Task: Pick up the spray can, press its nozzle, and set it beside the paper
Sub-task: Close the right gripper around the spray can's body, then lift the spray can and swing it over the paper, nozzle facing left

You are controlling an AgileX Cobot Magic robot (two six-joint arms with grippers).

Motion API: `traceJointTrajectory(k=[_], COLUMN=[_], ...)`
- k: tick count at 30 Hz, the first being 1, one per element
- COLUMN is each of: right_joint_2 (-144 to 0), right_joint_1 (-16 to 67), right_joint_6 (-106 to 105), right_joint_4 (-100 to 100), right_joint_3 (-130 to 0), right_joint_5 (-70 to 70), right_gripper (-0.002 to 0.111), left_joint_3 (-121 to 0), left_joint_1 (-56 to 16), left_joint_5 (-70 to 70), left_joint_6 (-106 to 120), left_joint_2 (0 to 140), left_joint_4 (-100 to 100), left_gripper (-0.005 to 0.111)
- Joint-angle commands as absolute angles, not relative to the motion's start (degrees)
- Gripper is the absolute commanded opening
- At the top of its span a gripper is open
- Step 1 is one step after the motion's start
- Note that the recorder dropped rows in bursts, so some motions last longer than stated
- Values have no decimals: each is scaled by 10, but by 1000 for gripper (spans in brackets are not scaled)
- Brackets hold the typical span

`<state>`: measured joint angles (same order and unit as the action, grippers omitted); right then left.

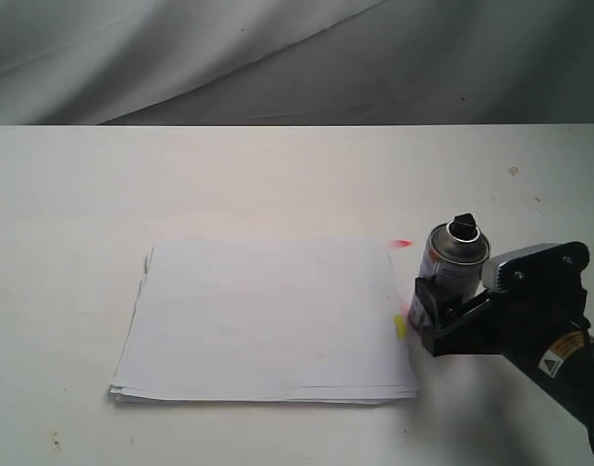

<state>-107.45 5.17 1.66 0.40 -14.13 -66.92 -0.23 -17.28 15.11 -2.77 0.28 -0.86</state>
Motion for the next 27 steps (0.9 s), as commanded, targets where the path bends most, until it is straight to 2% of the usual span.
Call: traceJointTrajectory(k=[1,16,18,20,21,24,25,27], right_joint_2=[-1098,-1098,-1098,-1098,-1098,-1098,-1098,-1096], right_joint_1=[53,53,53,53,53,53,53,53], right_joint_6=[19,19,19,19,18,18,18,18], right_joint_4=[7,-4,-4,-5,-11,-22,-23,-24], right_joint_3=[-142,-188,-188,-188,-188,-188,-188,-188], right_joint_5=[-700,-678,-678,-678,-678,-678,-678,-676], right_gripper=[76,75,70,57,45,18,5,0], left_joint_3=[0,0,0,0,0,0,0,0], left_joint_1=[-175,-175,-175,-175,-175,-175,-175,-175], left_joint_5=[152,152,152,152,152,152,152,152], left_joint_6=[-28,-28,-28,-28,-28,-28,-28,-28], left_joint_2=[0,0,0,0,0,0,0,0], left_joint_4=[-5,-5,-5,-5,-5,-5,-5,-5], left_gripper=[0,0,0,0,0,0,0,0])
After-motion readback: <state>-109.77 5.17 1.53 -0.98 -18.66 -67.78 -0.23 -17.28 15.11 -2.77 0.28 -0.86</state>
